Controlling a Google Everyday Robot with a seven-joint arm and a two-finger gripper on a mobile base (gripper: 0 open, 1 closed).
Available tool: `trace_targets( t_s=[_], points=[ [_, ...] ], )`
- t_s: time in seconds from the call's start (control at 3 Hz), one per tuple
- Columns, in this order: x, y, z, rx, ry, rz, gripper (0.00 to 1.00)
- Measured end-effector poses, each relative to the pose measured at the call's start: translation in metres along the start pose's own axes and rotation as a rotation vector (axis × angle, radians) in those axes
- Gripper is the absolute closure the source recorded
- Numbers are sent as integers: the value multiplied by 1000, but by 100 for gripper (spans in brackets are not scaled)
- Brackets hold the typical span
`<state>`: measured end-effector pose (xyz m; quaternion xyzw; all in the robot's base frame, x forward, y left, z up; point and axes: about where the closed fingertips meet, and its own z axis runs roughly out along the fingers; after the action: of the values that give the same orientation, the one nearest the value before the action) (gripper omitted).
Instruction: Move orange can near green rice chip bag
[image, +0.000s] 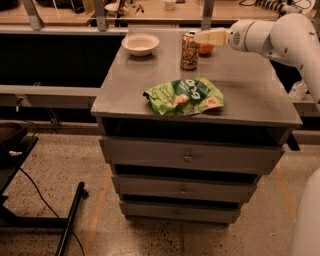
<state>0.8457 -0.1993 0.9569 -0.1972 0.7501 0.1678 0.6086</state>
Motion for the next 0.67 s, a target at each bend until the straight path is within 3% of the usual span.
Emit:
trace_targets(
  t_s=[0.33,0.67],
  points=[
    [21,28,12,-104,21,-57,0],
    [43,42,21,-157,39,-107,0]
  ],
)
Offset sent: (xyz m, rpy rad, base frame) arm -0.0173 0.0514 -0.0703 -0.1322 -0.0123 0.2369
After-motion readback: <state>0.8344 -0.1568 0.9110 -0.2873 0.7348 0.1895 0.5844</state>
